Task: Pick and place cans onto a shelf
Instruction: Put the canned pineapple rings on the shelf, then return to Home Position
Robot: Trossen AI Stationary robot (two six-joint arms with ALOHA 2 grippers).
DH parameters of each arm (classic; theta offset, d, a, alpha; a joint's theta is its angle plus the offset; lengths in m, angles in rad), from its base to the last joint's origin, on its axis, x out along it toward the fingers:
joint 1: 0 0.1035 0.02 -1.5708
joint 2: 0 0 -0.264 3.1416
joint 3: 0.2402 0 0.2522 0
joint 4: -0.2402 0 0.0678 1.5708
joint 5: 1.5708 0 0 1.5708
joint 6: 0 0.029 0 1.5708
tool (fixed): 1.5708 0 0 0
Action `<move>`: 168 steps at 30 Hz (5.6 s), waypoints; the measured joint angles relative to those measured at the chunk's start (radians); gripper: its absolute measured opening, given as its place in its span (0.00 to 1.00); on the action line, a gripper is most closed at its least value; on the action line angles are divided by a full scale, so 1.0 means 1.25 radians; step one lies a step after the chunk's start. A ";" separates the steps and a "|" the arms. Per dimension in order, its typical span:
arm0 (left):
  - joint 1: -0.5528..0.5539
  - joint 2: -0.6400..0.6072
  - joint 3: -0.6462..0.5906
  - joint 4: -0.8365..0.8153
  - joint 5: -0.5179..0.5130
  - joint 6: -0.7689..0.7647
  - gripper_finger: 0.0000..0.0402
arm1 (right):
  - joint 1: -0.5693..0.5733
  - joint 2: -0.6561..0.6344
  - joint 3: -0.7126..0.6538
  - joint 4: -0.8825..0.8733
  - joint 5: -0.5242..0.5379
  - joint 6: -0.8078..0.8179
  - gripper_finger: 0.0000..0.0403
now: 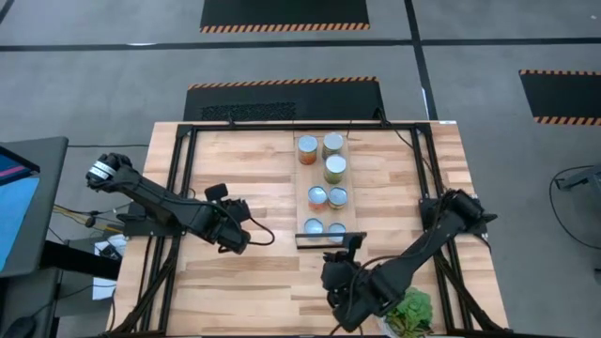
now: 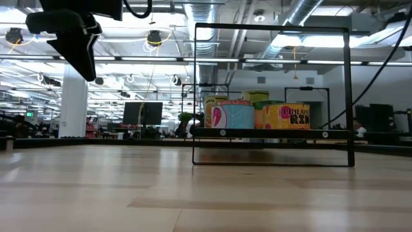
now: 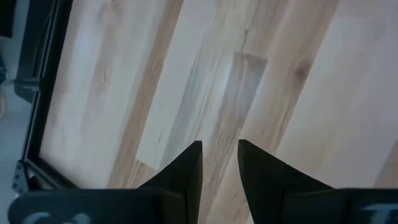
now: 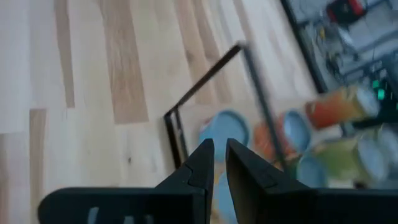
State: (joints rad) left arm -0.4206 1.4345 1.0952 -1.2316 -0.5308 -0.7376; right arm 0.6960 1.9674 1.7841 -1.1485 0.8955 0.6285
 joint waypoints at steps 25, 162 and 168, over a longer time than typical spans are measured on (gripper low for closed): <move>-0.002 0.000 -0.138 0.119 -0.001 -0.032 0.23 | 0.039 0.231 0.007 -0.149 0.043 0.217 0.04; 0.159 -0.293 -0.103 0.420 0.368 0.415 0.23 | 0.142 -0.107 0.433 -0.227 -0.298 -0.172 0.11; 0.248 -0.563 -0.169 0.542 0.422 0.455 0.23 | 0.171 -0.265 0.304 -0.148 -0.299 -0.191 0.11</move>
State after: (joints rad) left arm -0.1111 0.7305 0.8845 -0.5540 -0.0029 -0.1690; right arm 0.9103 1.6365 2.1638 -1.3329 0.5213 0.3896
